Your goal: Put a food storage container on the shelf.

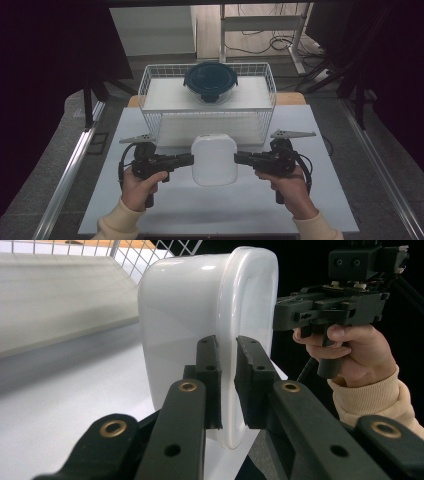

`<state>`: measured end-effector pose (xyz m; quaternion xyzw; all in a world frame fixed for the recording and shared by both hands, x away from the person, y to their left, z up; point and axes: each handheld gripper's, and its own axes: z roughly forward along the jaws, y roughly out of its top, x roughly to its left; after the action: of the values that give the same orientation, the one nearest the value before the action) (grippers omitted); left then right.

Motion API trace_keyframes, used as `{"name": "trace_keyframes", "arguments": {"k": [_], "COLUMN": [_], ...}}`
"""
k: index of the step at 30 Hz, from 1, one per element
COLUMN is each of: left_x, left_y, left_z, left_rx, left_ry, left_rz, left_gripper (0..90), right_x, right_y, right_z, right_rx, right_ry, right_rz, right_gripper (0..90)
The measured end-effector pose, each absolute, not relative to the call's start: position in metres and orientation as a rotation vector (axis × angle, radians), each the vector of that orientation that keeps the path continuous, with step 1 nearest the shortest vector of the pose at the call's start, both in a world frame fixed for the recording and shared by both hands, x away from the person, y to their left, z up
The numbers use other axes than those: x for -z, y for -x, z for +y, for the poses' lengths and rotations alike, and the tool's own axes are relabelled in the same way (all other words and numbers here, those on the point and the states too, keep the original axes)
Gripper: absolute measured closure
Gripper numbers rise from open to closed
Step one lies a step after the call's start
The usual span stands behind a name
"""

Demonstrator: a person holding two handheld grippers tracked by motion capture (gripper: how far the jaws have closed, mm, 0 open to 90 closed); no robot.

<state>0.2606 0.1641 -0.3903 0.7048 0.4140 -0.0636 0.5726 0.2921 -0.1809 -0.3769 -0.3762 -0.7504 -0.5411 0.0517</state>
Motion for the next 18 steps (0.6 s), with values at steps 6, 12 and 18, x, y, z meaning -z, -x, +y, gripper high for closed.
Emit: {"name": "trace_keyframes", "arguments": {"k": [6, 12, 18], "left_x": [0.379, 0.361, 0.341], "left_y": [-0.266, -0.277, -0.288], "left_z": [0.165, 0.169, 0.174], "left_rx": [0.144, 0.129, 0.106], "left_ry": [-1.653, -1.649, -1.645], "left_rz": [0.959, 0.947, 0.937], "left_gripper": [81.5, 81.5, 81.4], "right_x": [0.367, 0.350, 0.329], "right_y": [-0.295, -0.304, -0.315], "right_z": [-0.181, -0.178, -0.172], "right_rx": [1.661, 1.682, 1.689], "right_ry": [1.141, 1.129, 1.120], "right_rz": [-2.290, -2.302, -2.321], "right_gripper": [79.5, 79.5, 79.5]}}
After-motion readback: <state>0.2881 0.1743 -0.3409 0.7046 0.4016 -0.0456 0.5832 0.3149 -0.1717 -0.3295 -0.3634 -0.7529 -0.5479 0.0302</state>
